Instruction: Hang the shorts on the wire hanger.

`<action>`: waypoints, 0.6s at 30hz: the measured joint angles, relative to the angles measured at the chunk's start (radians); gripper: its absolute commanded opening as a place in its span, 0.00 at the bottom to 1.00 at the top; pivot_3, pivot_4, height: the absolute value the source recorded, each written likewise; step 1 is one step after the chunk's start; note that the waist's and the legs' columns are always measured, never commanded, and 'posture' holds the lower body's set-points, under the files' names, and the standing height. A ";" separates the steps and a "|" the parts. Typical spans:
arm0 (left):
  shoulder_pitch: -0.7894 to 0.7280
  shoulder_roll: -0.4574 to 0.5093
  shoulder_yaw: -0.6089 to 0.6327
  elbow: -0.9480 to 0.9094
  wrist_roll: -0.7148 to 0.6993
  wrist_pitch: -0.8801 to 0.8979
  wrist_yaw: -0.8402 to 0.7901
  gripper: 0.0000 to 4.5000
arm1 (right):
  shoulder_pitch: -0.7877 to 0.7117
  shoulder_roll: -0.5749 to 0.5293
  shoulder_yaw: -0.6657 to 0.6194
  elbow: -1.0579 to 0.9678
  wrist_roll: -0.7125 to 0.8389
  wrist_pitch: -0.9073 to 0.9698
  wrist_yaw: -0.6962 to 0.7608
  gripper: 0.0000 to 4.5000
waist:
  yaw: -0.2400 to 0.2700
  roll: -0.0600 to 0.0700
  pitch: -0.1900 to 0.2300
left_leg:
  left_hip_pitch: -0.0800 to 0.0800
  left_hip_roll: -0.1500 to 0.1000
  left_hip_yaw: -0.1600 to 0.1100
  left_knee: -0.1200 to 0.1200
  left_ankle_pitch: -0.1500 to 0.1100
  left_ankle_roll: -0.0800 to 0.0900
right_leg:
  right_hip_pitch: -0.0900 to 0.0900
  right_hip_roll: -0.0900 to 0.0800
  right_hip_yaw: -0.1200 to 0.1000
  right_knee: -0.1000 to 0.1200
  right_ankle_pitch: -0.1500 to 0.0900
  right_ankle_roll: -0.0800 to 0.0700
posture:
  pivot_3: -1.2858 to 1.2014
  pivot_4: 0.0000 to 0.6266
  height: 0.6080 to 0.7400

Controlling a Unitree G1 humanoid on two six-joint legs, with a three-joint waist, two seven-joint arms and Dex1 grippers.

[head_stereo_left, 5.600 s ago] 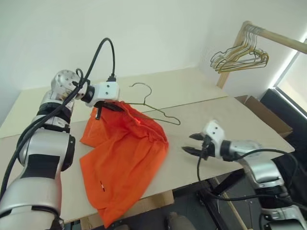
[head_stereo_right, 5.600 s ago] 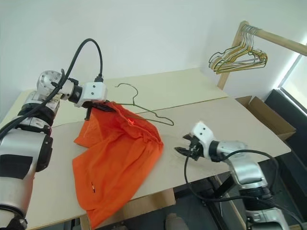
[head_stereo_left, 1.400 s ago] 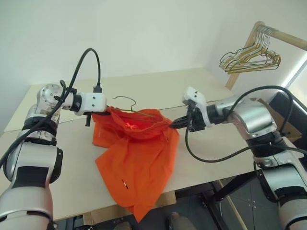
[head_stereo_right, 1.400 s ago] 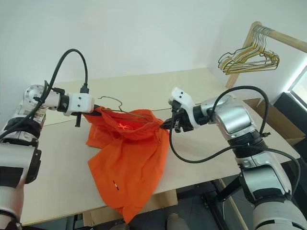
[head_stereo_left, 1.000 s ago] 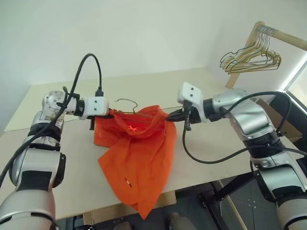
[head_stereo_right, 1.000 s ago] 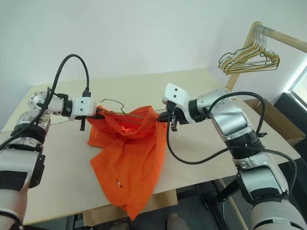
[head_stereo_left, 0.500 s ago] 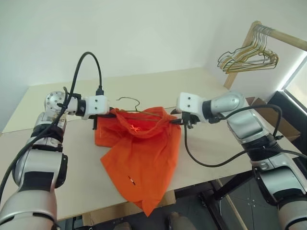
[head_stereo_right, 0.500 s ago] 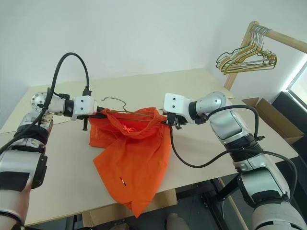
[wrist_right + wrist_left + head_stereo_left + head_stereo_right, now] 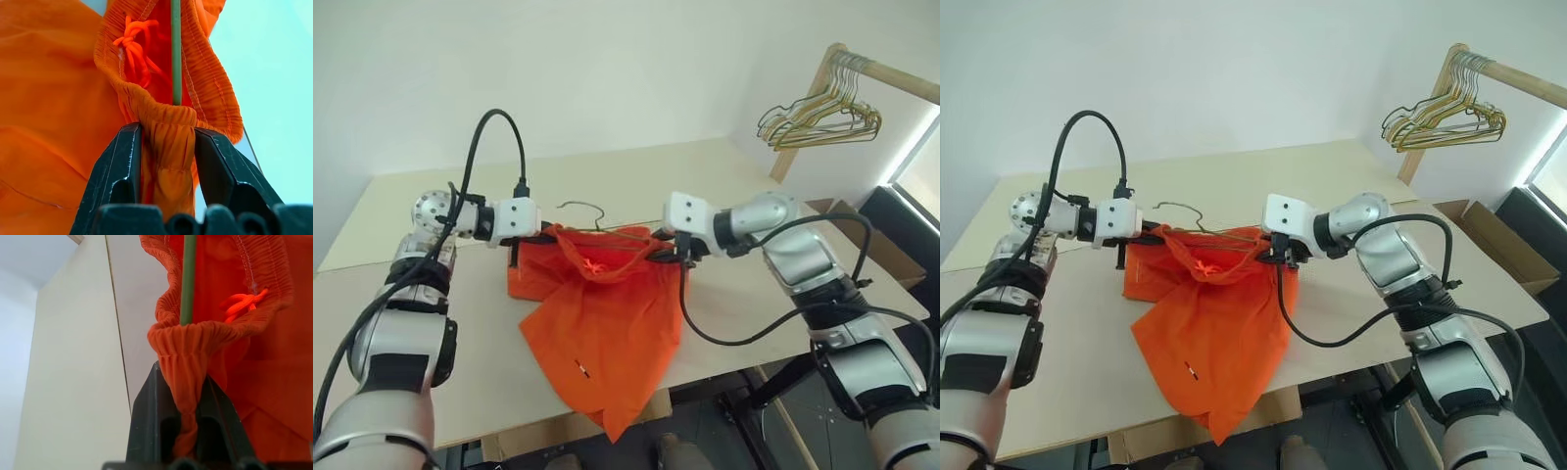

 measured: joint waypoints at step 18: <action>0.008 -0.012 0.015 -0.016 -0.037 0.052 -0.031 0.32 | 0.001 0.000 0.000 0.000 -0.014 0.075 -0.019 0.01 | -0.001 0.000 0.000 | 0.000 0.000 0.000 0.000 0.000 0.000 | 0.000 0.000 0.000 0.000 0.000 0.000 | 0.49 0.00 1.00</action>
